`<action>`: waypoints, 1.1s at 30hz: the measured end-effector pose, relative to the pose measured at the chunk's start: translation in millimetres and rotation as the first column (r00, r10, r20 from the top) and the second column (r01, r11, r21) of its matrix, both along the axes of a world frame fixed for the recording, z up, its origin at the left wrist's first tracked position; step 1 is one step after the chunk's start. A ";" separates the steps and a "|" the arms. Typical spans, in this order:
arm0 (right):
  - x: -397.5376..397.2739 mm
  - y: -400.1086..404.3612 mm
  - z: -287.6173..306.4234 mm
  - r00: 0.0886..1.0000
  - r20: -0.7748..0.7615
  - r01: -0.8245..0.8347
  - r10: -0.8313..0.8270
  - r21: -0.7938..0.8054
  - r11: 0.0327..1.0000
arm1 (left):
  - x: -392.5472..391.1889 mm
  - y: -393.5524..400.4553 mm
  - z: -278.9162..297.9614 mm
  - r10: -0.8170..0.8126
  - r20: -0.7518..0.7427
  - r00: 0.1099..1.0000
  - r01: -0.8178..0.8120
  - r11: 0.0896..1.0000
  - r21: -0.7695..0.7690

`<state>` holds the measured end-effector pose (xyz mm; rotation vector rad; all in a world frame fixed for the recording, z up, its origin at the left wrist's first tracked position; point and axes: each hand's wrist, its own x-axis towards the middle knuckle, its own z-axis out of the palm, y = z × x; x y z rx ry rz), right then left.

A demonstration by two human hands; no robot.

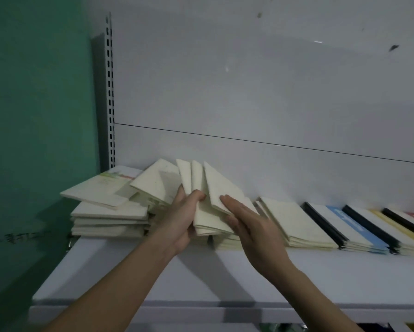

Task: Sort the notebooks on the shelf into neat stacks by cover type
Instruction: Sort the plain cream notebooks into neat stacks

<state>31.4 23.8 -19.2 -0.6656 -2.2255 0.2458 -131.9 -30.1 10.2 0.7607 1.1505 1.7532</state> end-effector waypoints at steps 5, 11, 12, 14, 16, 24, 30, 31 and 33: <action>11.2 12.0 6.0 0.998 0.048 -0.031 0.031 -0.012 0.999 | 8.7 11.0 3.5 -0.072 0.039 0.997 0.069 0.996 0.063; 37.8 29.4 24.2 1.000 -0.010 -0.018 0.015 -0.295 0.955 | 27.9 37.5 6.5 -0.033 -0.049 0.998 0.034 0.999 0.022; 44.4 37.8 26.5 0.993 -0.081 0.048 -0.084 -0.368 0.929 | 33.3 43.3 6.0 -0.028 -0.023 0.999 0.028 1.000 0.011; 58.9 59.6 27.9 0.955 -0.130 0.151 -0.265 -0.556 0.817 | 46.2 54.7 4.9 -0.026 0.023 0.999 0.026 0.999 -0.024; 71.7 79.1 25.7 0.935 -0.143 0.108 -0.324 -0.756 0.646 | 60.2 64.5 3.2 -0.030 0.009 0.999 0.031 0.998 -0.058; 124.8 129.4 11.8 0.915 -0.205 0.001 -0.347 -0.861 0.509 | 116.0 115.0 -4.3 -0.125 -0.165 0.978 0.090 0.975 -0.204; 170.7 181.7 4.0 0.949 -0.148 0.035 -0.280 -0.830 0.557 | 148.2 169.7 -19.4 -0.116 -0.247 0.962 0.034 0.949 -0.314; 175.6 193.5 1.1 0.958 -0.120 0.050 -0.261 -0.824 0.564 | 152.9 178.2 -23.9 -0.104 -0.247 0.963 0.018 0.944 -0.329; 181.3 208.2 0.6 0.972 -0.052 0.090 -0.230 -0.822 0.563 | 160.2 193.1 -33.6 -0.097 -0.288 0.953 -0.014 0.932 -0.362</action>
